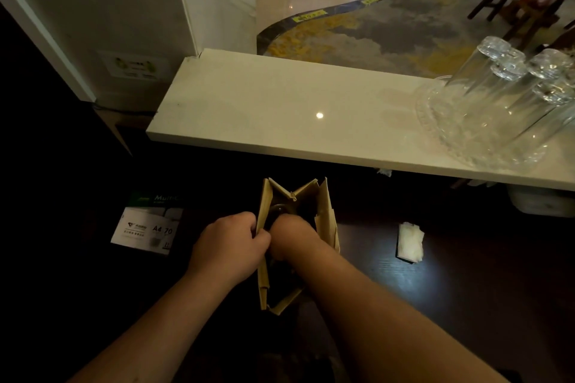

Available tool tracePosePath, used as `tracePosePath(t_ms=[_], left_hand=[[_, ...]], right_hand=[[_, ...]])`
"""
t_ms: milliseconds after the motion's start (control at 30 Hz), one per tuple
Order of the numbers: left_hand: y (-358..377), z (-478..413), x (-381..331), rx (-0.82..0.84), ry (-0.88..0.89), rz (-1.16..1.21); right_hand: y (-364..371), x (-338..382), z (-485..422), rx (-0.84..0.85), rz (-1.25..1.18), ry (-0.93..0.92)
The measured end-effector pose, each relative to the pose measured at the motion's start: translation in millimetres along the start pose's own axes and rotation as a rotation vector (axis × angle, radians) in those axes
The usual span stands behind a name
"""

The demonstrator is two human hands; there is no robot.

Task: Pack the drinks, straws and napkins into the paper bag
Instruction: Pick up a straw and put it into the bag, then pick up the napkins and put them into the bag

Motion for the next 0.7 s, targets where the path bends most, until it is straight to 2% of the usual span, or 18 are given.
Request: tracePosePath(t_ms=[67,167,233,300,400,467,533,633,700], left_hand=[[0.4,0.7,0.3,0.006,-0.003,-0.002],[-0.2,0.2,-0.4,0.013,-0.013,-0.001],[-1.4,-2.2,-0.4,0.005,-0.026,-0.004],[-1.9,-3.9,-0.4,-0.016,-0.026,-0.023],[-0.9,-3.7,-1.7,-0.025,-0.011,-0.04],[-0.6,-3.4,-2.6,-0.018,-0.012,-0.047],[-2.9,-3.8,-2.0,0.003,-0.018,-0.052],[-3.3,-3.2,-4.9,0.041,-0.001,-0.06],[-1.6,-3.0,-8.0,0.049,0.007,-0.058]], right_hand=[[1.3,-0.9,0.9,-0.055,0.041,-0.024],[-5.7,0.9,3.3,-0.051,0.092,-0.041],[-16.5,0.7,14.1,-0.149,0.025,-0.053],[-28.3,-9.8,32.8,-0.428,-0.17,-0.104],[-43.7,-53.7,62.8,-0.945,-0.207,-0.211],[-44.6,-101.6,65.3,-1.049,-0.194,-0.126],[-30.4,-155.9,51.8,-0.936,-0.114,0.064],[8.5,-224.5,31.8,-0.482,0.119,0.295],[28.2,-255.1,25.2,-0.306,0.175,0.377]])
Point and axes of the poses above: each hand's wrist, its own z-axis away from the middle knuckle, its own y-axis out of the palm, x = y × z, the point moved 1 cm from there along -z, towards the middle knuckle, and after that the axes turned 14 degrees about -x, right-handed, at the moved point
